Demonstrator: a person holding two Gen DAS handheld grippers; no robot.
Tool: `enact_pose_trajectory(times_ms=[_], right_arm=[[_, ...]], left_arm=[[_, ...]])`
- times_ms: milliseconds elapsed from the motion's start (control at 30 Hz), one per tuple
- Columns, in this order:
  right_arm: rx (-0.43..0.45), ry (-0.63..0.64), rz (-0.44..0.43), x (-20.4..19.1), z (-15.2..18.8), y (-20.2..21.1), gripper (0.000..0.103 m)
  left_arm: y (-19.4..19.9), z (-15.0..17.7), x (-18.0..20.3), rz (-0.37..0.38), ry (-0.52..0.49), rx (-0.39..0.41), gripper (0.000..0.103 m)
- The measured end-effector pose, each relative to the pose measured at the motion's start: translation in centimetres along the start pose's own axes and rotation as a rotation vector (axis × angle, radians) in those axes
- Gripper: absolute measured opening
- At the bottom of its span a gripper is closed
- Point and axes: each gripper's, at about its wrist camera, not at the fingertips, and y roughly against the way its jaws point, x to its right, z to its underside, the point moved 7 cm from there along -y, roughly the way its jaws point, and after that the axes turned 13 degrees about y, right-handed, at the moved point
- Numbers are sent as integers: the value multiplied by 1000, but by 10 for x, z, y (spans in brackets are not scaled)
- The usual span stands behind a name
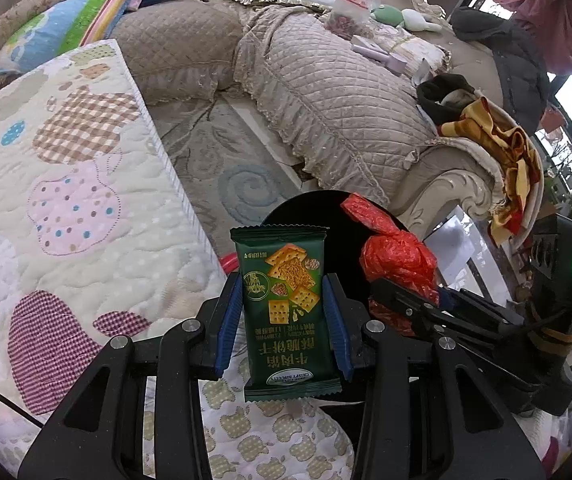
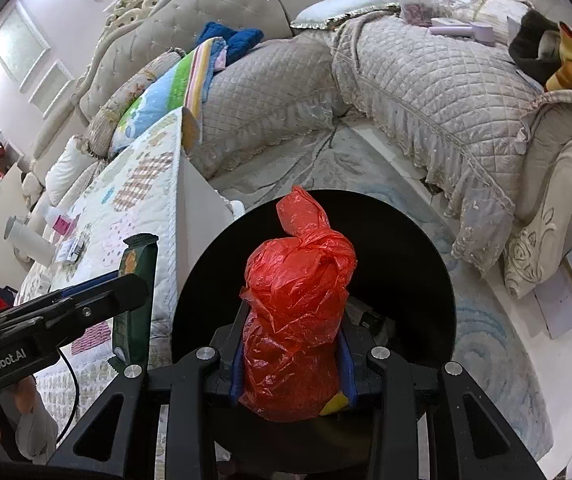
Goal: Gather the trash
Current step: 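Carry packet and red bag over the black bin and open both tools, then move both tools back to the medicine boxes on the quilt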
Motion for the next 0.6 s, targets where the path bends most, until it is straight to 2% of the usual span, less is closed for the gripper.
enact_pose_trajectory(times_ms=[367,500,600], right_arm=[[6,-30,11,8,-1,4,46],[6,-32,12,8,-2,5,48],[5,-31,10,8,-1,6,49]], left_arm=[[0,0,4,56,14,-14,39],[3,0,4,70,14,-14,47],[5,0,1,69,20,-10,47]])
